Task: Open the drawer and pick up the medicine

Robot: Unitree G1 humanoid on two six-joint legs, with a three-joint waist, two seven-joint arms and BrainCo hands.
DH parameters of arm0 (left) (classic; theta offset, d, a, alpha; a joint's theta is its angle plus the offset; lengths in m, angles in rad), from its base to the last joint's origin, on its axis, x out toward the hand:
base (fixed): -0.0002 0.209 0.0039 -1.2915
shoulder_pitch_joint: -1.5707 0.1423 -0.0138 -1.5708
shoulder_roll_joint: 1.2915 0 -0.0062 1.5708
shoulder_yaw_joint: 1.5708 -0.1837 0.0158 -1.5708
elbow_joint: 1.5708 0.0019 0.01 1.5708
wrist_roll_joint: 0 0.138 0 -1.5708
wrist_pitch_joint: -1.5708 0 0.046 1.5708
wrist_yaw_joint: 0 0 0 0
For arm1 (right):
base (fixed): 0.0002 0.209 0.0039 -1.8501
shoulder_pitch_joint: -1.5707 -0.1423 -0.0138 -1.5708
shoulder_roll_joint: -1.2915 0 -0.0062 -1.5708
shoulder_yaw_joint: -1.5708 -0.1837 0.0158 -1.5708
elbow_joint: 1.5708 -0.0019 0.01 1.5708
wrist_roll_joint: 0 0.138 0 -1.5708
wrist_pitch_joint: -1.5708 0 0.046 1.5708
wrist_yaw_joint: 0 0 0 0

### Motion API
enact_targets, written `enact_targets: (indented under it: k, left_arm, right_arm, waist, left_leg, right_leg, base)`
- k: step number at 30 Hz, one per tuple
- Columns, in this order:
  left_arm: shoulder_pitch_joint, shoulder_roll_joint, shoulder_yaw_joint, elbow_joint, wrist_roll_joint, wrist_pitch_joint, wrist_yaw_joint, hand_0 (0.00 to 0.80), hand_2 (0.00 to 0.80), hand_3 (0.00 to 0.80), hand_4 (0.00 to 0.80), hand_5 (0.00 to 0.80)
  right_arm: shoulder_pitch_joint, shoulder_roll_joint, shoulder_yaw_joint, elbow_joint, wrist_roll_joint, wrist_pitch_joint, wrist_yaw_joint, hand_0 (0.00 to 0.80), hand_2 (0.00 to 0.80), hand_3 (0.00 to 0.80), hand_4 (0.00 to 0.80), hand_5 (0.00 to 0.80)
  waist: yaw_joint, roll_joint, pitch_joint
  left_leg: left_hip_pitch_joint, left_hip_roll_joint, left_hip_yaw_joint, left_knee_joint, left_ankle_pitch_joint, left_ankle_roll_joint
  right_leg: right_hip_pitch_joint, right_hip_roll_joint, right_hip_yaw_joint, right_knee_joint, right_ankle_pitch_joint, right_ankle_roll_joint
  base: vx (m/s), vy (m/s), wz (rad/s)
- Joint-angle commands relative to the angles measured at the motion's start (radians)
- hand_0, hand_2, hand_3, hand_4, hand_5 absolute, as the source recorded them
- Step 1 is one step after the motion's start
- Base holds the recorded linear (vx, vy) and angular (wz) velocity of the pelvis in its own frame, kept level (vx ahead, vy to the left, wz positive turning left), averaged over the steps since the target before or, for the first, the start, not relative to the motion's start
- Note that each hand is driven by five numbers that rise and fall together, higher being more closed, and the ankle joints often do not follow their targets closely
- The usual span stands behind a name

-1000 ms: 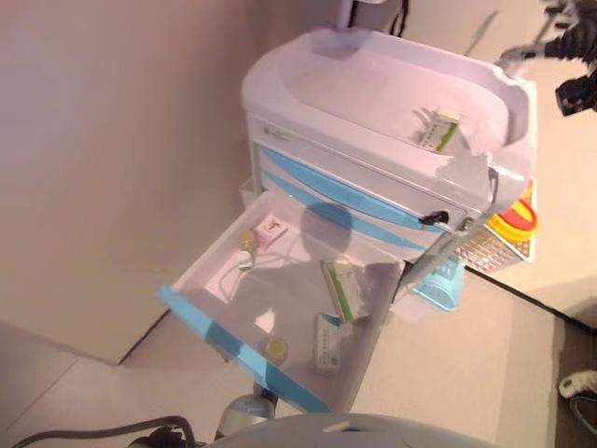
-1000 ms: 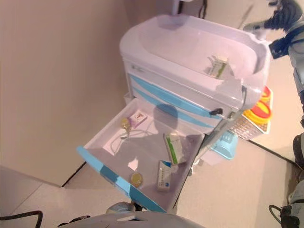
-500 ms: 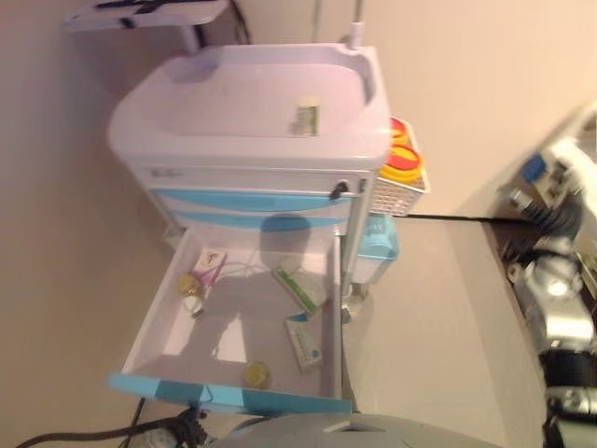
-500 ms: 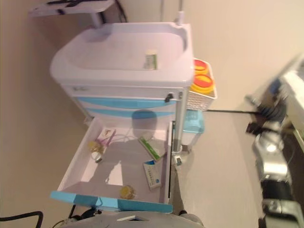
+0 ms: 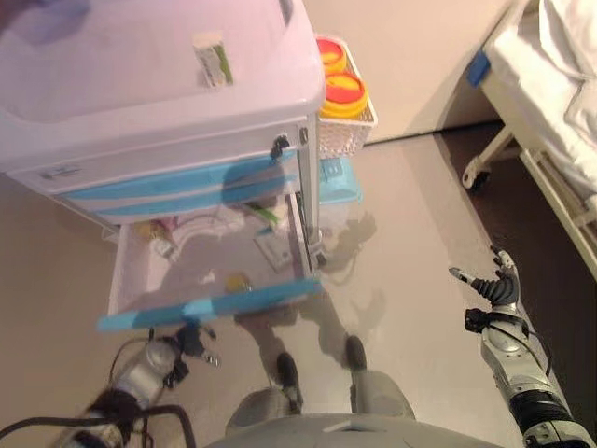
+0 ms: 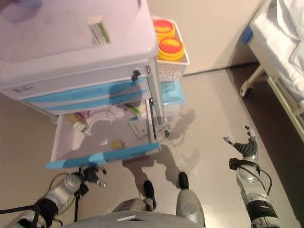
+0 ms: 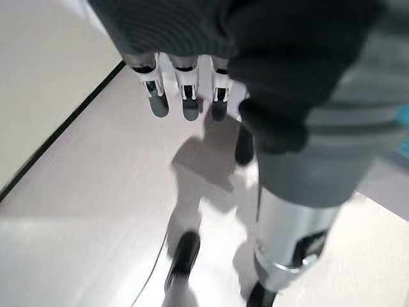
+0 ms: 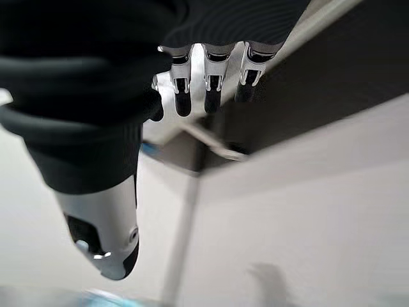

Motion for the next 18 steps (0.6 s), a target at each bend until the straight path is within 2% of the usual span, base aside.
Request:
enact_targets:
  k: [1, 7, 9, 11, 12, 15, 18]
  left_arm:
    - [-0.166, 0.066, 0.063, 0.000, -0.099, -0.004, 0.051, 0.000, 0.000, 0.000, 0.000, 0.000]
    - [-0.381, 0.188, 0.102, 0.072, -0.244, 0.021, 0.101, 0.000, 0.000, 0.000, 0.000, 0.000]
    - [-0.495, 0.233, 0.119, 0.152, -0.260, 0.019, 0.134, 0.000, 0.000, 0.000, 0.000, 0.000]
    - [-0.589, 0.266, 0.123, 0.209, -0.284, 0.022, 0.224, 0.000, 0.000, 0.000, 0.000, 0.000]
    - [-0.700, 0.286, 0.124, 0.290, -0.275, 0.011, 0.338, 0.000, 0.000, 0.000, 0.000, 0.000]
    - [-0.814, 0.275, 0.107, 0.349, -0.291, -0.021, 0.439, 0.000, 0.000, 0.000, 0.000, 0.000]
    - [-0.787, 0.221, 0.121, 0.292, -0.291, -0.043, 0.470, 0.000, 0.000, 0.000, 0.000, 0.000]
  right_arm:
    - [-0.052, 0.012, 0.056, 0.024, -0.020, -0.063, 0.013, 0.000, 0.000, 0.000, 0.000, 0.000]
    - [-0.061, 0.003, 0.130, 0.028, -0.047, -0.052, 0.056, 0.000, 0.000, 0.000, 0.000, 0.000]
    - [-0.065, -0.007, 0.157, 0.006, -0.062, -0.054, 0.067, 0.000, 0.000, 0.000, 0.000, 0.000]
    - [-0.070, -0.016, 0.176, -0.006, -0.070, -0.050, 0.066, 0.000, 0.000, 0.000, 0.000, 0.000]
    - [-0.079, -0.023, 0.198, -0.007, -0.081, -0.054, 0.065, 0.000, 0.000, 0.000, 0.000, 0.000]
    - [-0.102, -0.024, 0.232, 0.002, -0.072, -0.050, 0.060, 0.000, 0.000, 0.000, 0.000, 0.000]
    - [-0.113, -0.003, 0.245, 0.013, -0.073, -0.040, 0.061, 0.000, 0.000, 0.000, 0.000, 0.000]
  waist:
    - [-0.037, -0.041, 0.056]
    - [-0.070, -0.061, 0.140]
    - [-0.088, -0.072, 0.169]
    - [-0.102, -0.077, 0.183]
    - [-0.116, -0.083, 0.196]
    - [-0.126, -0.091, 0.198]
    - [-0.114, -0.093, 0.198]
  left_leg:
    - [-0.161, -0.034, -0.040, 0.332, -0.231, 0.041]
    - [-0.320, -0.021, -0.011, 0.526, -0.290, 0.058]
    - [-0.384, -0.013, -0.001, 0.602, -0.315, 0.065]
    - [-0.420, -0.008, -0.002, 0.653, -0.323, 0.063]
    - [-0.446, -0.004, -0.004, 0.693, -0.329, 0.063]
    - [-0.465, 0.000, -0.003, 0.710, -0.336, 0.059]
    - [-0.447, -0.009, -0.013, 0.678, -0.327, 0.052]
  right_leg:
    - [-0.041, -0.029, -0.022, 0.079, -0.033, 0.036]
    - [-0.188, -0.024, -0.001, 0.215, -0.065, 0.014]
    - [-0.256, -0.012, 0.005, 0.278, -0.081, 0.005]
    - [-0.291, 0.000, 0.012, 0.313, -0.093, -0.004]
    - [-0.318, 0.011, 0.017, 0.345, -0.104, -0.010]
    - [-0.343, 0.027, 0.023, 0.368, -0.114, -0.021]
    - [-0.336, 0.034, 0.022, 0.366, -0.113, -0.021]
  base:
    - [-0.064, 0.044, -0.14]
    - [-0.039, 0.055, -0.21]
    - [-0.064, 0.086, -0.12]
    - [-0.043, 0.091, -0.09]
    - [-0.020, 0.086, -0.05]
    - [0.000, 0.046, -0.13]
    - [0.024, -0.037, -0.08]
